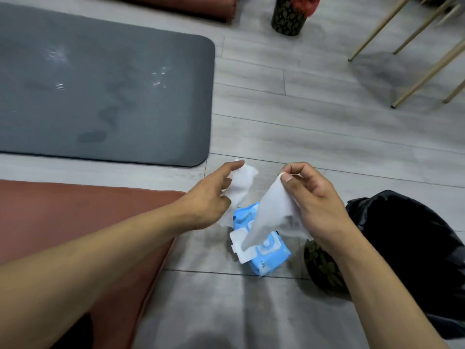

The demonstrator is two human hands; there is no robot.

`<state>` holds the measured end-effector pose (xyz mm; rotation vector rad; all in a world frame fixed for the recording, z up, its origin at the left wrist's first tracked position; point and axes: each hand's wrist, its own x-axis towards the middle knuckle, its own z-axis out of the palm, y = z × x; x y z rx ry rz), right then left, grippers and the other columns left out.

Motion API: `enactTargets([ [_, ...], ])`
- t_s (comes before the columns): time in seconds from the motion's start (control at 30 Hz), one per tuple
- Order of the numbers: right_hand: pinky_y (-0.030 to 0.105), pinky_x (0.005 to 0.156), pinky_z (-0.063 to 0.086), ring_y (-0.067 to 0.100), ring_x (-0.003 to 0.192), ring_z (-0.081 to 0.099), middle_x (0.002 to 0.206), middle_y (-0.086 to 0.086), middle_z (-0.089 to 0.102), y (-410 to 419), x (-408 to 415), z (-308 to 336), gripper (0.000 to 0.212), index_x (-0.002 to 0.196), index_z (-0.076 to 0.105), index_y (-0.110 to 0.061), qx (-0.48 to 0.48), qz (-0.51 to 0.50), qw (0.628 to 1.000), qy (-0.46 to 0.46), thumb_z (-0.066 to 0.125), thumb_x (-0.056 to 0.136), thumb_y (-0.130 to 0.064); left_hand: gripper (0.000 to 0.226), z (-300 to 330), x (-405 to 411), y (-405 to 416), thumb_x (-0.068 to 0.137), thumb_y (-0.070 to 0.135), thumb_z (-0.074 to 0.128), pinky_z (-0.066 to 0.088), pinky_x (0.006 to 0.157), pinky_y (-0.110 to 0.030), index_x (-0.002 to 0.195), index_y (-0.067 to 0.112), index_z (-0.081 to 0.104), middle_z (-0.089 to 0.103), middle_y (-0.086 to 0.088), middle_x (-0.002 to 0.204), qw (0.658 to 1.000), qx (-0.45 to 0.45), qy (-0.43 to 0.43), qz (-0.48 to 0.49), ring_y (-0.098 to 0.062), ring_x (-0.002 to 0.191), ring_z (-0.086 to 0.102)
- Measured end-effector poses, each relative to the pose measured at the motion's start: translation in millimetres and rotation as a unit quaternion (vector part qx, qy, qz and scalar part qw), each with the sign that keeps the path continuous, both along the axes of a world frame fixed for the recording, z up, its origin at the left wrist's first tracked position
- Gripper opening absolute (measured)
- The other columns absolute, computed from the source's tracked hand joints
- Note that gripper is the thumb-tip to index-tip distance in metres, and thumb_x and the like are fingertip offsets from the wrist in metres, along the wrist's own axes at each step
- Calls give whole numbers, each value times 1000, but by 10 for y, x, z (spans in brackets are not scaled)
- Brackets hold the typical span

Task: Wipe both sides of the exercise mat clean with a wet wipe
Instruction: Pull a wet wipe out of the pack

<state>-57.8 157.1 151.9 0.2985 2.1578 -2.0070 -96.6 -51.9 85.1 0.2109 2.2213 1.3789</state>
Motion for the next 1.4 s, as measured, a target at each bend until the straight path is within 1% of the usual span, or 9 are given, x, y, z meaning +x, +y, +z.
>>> enactTargets([
  [0.17,21,51,44,12,55,51,68,1,59,-318,-63,276,3,95,60,-12,-63,21,998,6,58,96,-14,68,319,146,-139,88,-9,45,45,77,-44,137,39,49,75,-13,98,987,126,-84,59,-30,85,59],
  [0.3,23,53,43,12,55,52,67,1,64,-481,-174,246,5,91,67,-11,53,-28,997,38,69,90,-16,37,516,232,-212,78,30,64,50,90,-47,114,33,75,74,-7,96,957,200,-147,149,-32,91,66],
  [0.5,19,60,48,6,71,63,82,-8,66,-546,-98,17,16,93,63,-29,218,-85,971,38,73,84,-37,51,567,468,-318,95,11,72,59,78,-25,140,27,54,81,-1,93,985,110,-82,108,-17,88,77],
  [0.63,28,71,47,10,80,58,88,-11,59,-555,178,-185,7,88,57,-27,341,-127,917,162,64,90,-30,44,578,466,-330,101,14,62,57,87,-54,138,37,53,77,-13,96,990,77,-18,116,-40,93,70],
  [0.73,33,69,51,16,72,64,77,-4,68,-620,327,-248,17,81,64,-20,196,-121,969,93,59,95,-28,44,606,455,-352,104,12,56,57,88,-57,137,41,52,77,-12,101,988,92,-13,127,-44,96,69],
  [0.83,44,81,56,20,85,72,90,3,75,-788,422,-205,31,96,72,-16,4,-47,996,-78,52,97,-40,46,655,457,-336,103,2,55,59,81,-31,139,31,52,80,-3,98,975,144,-47,162,-20,87,75],
  [1.03,40,90,50,28,105,67,120,13,68,-835,537,-150,62,130,58,-17,-320,-65,914,-240,41,92,-64,42,660,423,-343,100,5,57,56,87,-41,134,31,60,77,-17,105,933,222,-145,244,-27,91,71],
  [1.23,40,96,49,25,104,66,119,12,67,-798,526,-152,24,106,74,-14,-357,-44,914,-188,64,87,-24,31,639,349,-442,99,4,59,55,96,-50,126,18,65,77,-12,102,911,241,-194,273,-24,86,70],
  [1.4,49,90,48,39,116,58,127,23,62,-843,312,-25,46,125,61,-1,-283,-23,947,-152,66,81,-13,28,640,352,-703,102,9,60,64,74,-39,130,5,60,76,-19,110,920,194,-234,246,-26,84,74],
])
